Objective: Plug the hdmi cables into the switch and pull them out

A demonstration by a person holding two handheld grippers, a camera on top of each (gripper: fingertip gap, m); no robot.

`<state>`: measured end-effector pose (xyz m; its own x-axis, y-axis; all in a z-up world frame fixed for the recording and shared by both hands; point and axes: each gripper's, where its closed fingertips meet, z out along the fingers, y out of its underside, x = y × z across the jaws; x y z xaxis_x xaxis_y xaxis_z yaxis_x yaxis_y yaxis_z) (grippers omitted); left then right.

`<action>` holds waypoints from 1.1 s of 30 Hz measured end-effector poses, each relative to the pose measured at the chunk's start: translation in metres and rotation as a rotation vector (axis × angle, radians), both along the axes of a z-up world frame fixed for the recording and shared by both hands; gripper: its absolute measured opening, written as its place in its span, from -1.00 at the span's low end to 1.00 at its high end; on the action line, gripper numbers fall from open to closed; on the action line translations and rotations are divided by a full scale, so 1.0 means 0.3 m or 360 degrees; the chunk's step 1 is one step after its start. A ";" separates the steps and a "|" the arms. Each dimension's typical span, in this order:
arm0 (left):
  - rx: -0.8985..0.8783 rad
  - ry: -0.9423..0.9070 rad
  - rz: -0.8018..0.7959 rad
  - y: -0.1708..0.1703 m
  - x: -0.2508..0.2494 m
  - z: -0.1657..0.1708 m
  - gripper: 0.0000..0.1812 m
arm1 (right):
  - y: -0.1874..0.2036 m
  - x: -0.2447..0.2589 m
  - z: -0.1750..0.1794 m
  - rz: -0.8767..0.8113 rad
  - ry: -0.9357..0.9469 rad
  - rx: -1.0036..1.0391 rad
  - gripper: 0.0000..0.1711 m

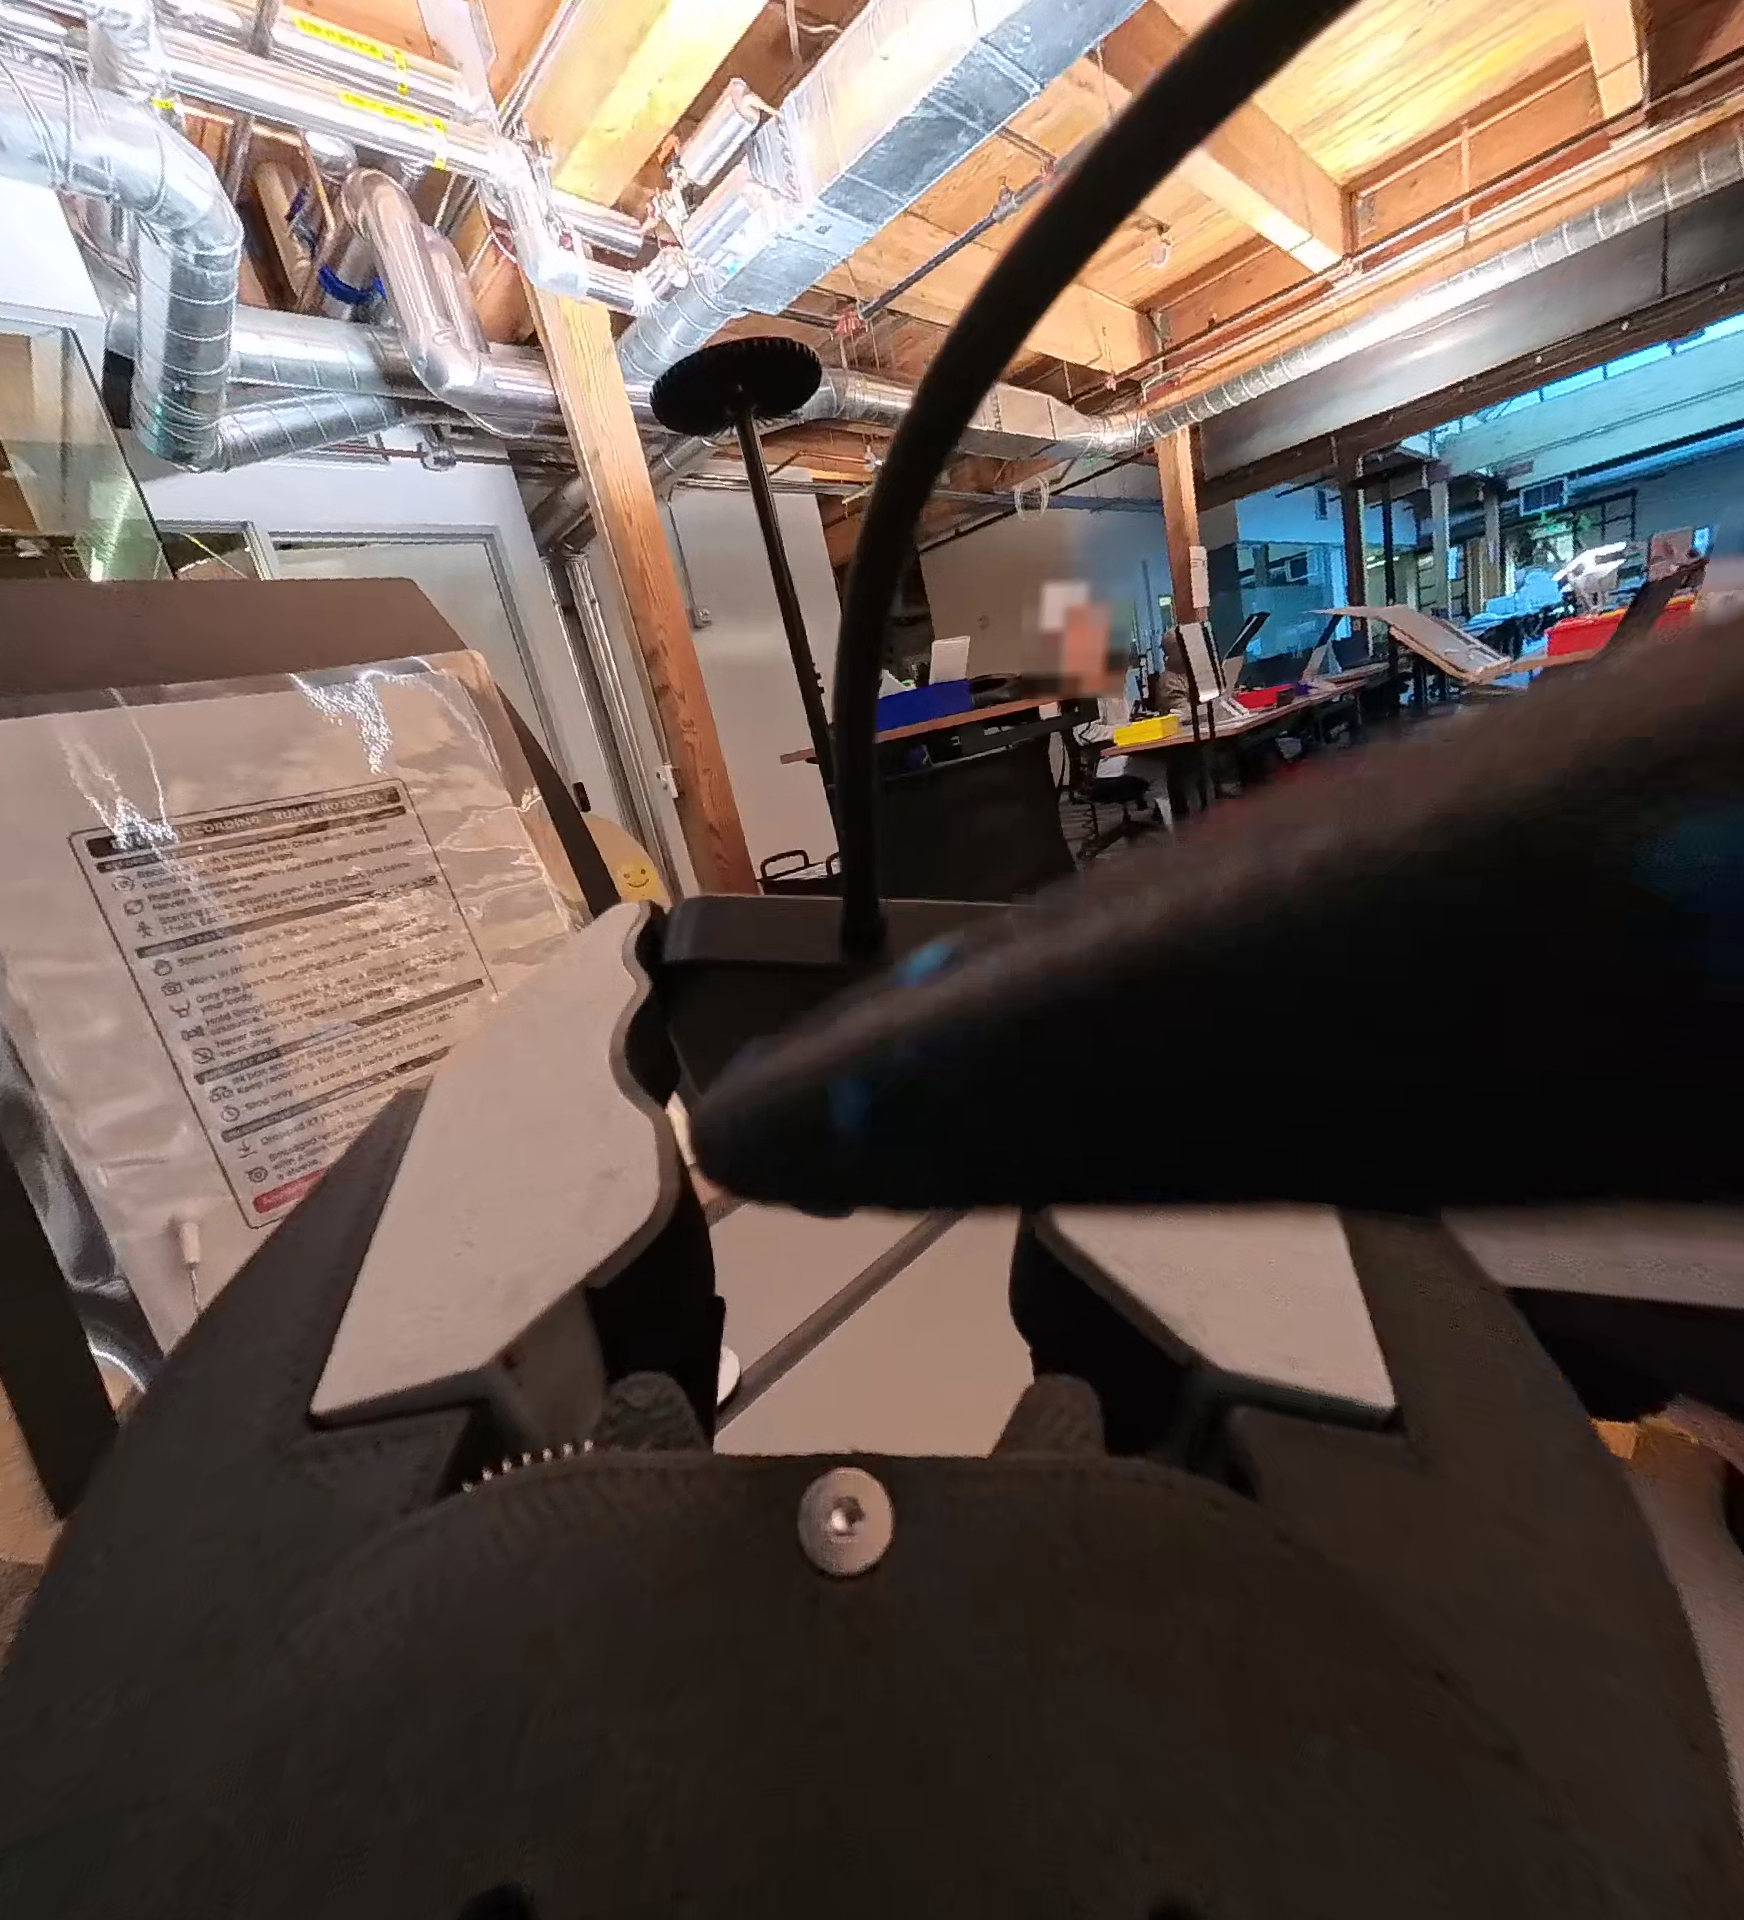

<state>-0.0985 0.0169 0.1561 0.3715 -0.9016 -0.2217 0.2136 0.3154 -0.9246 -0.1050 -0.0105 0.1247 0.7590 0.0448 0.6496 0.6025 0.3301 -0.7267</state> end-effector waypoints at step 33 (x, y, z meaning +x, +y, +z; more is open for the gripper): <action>-0.0453 0.0516 0.0025 0.231 -0.019 -0.183 -0.21 | -0.502 0.847 -0.188 0.0335 0.0805 -0.1333 -0.85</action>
<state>-0.1041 0.0861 0.1011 0.3377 -0.9384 -0.0727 -0.1053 0.0391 -0.9937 0.1491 -0.1611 0.0684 0.8615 0.5053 -0.0502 0.1461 -0.3412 -0.9286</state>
